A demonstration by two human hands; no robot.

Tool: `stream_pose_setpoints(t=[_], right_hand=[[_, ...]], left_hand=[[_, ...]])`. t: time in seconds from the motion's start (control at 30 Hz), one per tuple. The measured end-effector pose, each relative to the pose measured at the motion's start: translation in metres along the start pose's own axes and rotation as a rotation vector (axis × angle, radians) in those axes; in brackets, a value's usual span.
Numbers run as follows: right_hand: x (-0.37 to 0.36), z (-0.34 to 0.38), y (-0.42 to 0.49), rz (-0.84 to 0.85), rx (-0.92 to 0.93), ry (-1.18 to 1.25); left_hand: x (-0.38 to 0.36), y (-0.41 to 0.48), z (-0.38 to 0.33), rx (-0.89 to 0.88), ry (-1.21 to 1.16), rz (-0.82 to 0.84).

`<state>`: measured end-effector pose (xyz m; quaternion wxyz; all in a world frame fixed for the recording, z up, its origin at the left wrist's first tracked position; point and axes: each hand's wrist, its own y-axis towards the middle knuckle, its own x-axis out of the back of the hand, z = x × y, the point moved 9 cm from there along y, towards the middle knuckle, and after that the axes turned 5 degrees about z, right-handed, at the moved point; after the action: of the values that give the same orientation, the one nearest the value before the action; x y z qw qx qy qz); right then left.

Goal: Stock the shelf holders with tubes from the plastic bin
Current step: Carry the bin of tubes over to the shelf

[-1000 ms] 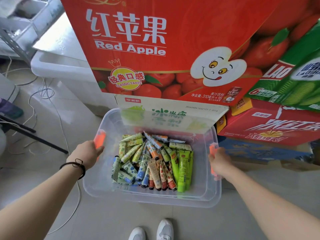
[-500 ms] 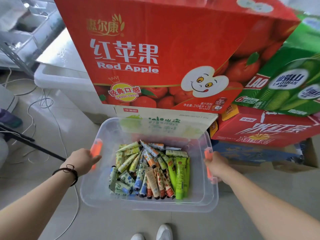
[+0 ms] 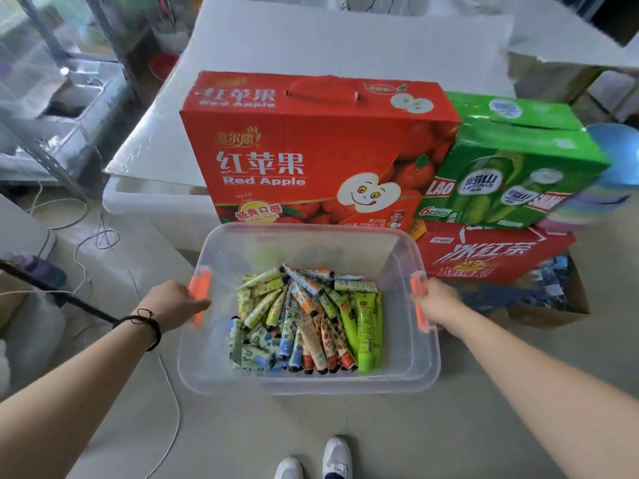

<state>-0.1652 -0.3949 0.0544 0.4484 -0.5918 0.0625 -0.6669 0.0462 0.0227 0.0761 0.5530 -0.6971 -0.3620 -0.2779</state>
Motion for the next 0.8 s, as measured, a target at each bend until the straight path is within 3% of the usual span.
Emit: stream_pose_setpoints(t=[0.57, 0.8], right_hand=[[0.119, -0.015, -0.146, -0.236, 0.042, 0.186], [0.164, -0.048, -0.194, -0.431, 0.025, 0.337]], left_hand=[[0.104, -0.114, -0.057, -0.225, -0.13, -0.023], [0.139, -0.149, -0.122, -0.382, -0.162, -0.067]])
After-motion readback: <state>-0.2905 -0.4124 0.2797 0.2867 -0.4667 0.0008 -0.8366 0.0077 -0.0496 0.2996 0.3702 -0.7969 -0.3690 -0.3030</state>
